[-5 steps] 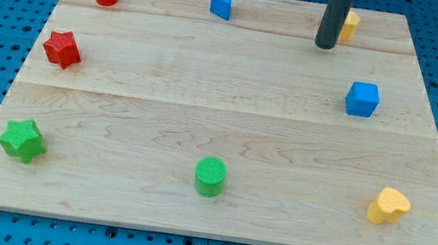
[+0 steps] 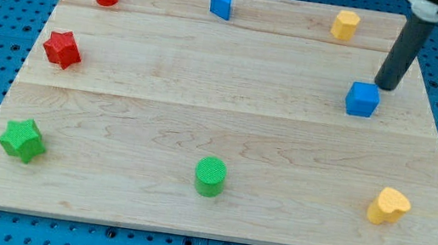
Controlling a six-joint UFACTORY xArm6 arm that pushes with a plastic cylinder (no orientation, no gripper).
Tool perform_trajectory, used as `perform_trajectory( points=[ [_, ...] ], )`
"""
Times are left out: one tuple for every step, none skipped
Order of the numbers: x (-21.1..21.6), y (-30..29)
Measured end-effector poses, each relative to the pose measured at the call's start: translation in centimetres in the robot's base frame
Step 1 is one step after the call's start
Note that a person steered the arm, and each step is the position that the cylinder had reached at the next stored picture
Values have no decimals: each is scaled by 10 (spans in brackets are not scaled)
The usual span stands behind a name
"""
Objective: Place the blue cube above the green circle
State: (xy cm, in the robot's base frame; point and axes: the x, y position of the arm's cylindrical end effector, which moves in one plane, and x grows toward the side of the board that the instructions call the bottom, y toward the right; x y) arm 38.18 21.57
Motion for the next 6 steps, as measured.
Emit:
perform_trajectory(
  points=[
    [26, -87],
    [55, -123],
    [44, -82],
    [93, -106],
    [102, -165],
    [91, -158]
  ],
)
